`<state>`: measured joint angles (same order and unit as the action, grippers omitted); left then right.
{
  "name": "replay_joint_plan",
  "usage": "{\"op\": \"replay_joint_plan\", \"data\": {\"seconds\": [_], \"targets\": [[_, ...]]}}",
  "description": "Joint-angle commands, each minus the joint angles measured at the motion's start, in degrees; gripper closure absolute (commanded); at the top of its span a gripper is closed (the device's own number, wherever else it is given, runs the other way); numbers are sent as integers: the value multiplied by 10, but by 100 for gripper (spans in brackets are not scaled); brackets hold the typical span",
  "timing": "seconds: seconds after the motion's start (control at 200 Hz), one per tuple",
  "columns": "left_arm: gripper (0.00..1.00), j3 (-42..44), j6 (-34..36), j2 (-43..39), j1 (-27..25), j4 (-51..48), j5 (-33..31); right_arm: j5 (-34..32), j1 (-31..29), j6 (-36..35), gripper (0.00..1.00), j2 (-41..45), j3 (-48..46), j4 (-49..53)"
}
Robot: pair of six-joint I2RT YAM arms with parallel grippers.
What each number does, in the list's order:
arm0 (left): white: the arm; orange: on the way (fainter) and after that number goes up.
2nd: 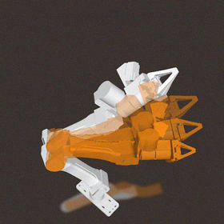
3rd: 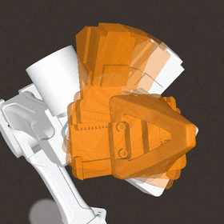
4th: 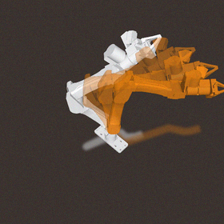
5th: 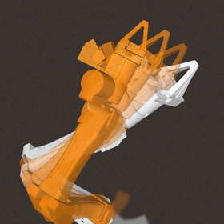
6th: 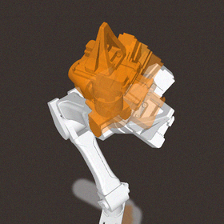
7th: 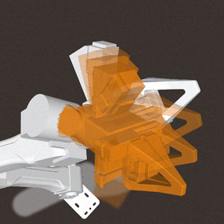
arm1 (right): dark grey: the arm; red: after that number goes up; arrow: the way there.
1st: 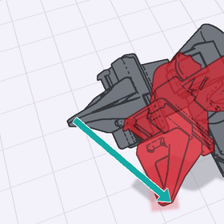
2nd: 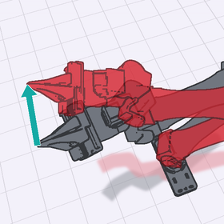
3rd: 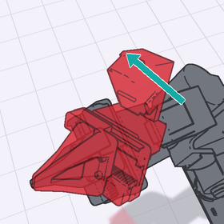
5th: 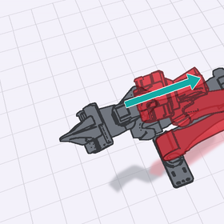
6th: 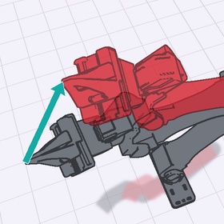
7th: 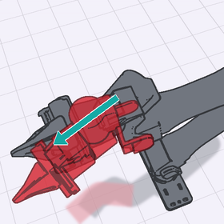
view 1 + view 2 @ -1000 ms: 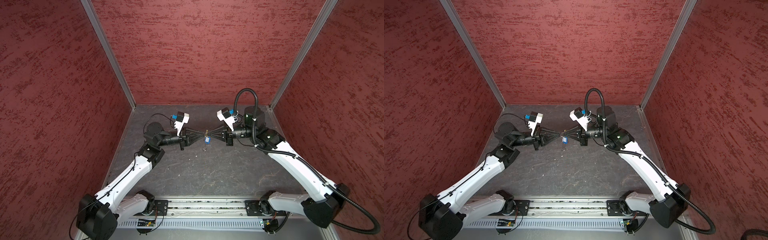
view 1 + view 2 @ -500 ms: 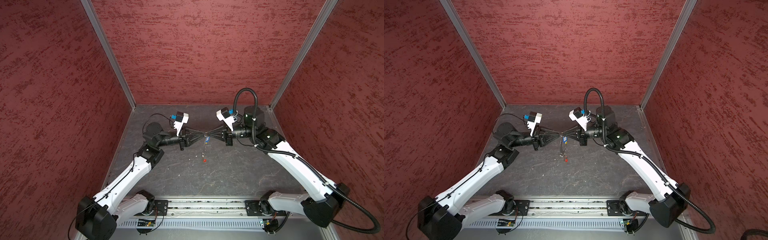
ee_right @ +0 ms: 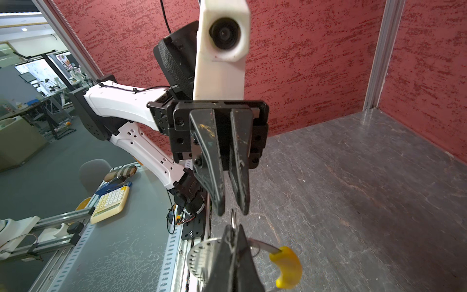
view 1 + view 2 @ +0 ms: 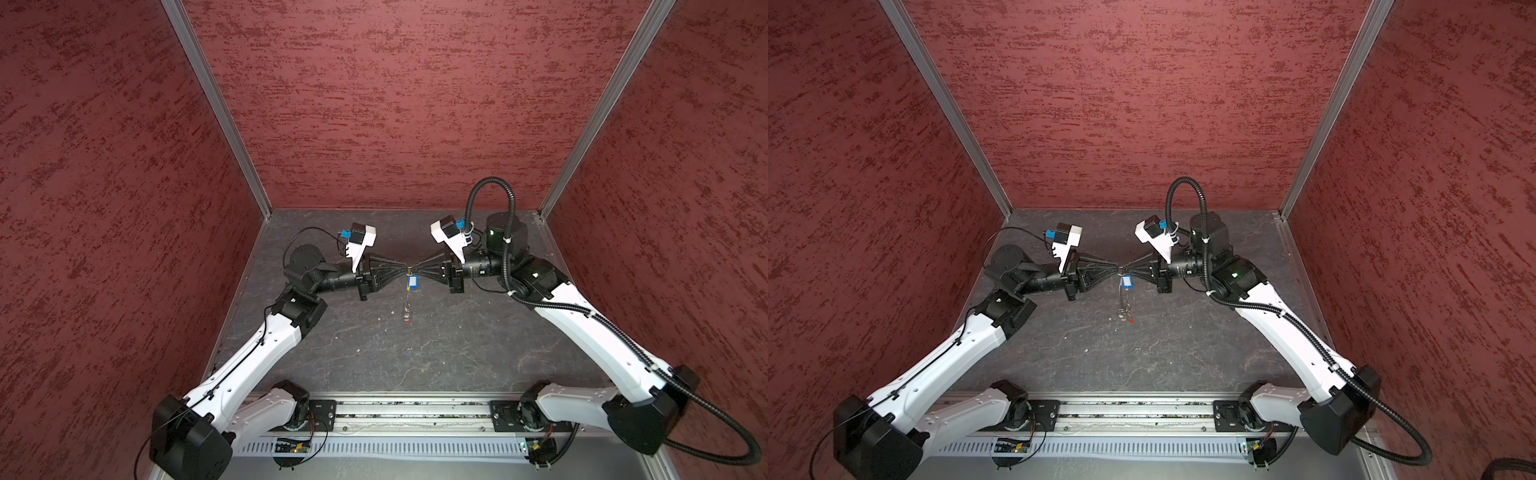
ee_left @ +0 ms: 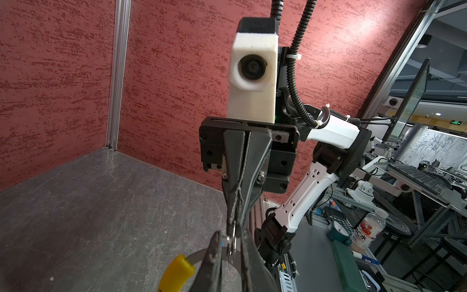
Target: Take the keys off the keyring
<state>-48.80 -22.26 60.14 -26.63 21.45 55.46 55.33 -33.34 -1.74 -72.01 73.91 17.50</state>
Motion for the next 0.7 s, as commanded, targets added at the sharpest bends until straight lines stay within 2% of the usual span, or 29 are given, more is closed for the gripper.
{"op": "replay_joint_plan", "data": {"seconds": [0.0, 0.536, 0.591, 0.691], "targets": [[88, -11, 0, 3, -1, 10, 11, 11, -5, 5, 100, 8, 13, -46], [94, -5, -4, -2, -4, 30, 7, 7, -15, 13, 100, -7, 12, -53], [100, -5, -2, -3, -6, 29, 7, 3, -16, 14, 100, -8, 12, -52], [100, -1, -2, -6, -9, 34, -3, -2, -19, 16, 100, -8, 12, -54]]}}
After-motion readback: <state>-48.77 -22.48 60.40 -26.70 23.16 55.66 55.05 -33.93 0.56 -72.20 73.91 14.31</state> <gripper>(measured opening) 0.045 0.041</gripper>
